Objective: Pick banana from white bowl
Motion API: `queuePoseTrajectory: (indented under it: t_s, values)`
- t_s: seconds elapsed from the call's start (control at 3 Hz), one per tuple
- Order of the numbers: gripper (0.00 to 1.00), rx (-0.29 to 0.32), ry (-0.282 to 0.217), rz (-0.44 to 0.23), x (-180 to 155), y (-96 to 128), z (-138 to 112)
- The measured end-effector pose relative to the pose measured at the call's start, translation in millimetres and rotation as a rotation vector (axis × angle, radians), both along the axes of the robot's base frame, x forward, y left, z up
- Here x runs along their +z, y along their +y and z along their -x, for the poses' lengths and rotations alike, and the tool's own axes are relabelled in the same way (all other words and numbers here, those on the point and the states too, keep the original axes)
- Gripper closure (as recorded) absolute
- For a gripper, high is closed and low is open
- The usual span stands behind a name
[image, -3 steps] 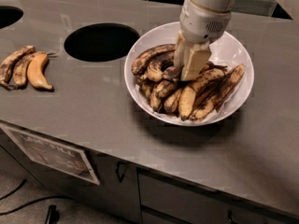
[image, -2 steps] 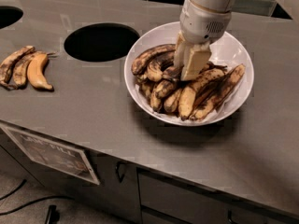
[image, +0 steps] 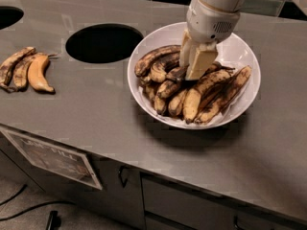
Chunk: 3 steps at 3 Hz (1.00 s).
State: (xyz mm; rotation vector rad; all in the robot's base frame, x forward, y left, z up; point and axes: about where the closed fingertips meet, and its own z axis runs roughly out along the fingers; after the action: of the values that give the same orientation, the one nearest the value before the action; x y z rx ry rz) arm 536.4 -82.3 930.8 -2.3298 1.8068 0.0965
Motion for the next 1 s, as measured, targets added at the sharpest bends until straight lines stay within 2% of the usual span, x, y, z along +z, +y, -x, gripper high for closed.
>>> queuePoseTrajectory:
  t_s: [0.33, 0.67, 1.0]
  values:
    - [1.0, -0.088, -0.033, 0.069, 7.4, -8.2, 4.5]
    - [1.0, -0.224, -0.047, 0.132, 10.3, -25.2, 9.1]
    - [1.0, -0.315, -0.043, 0.199, 11.3, -35.6, 11.7]
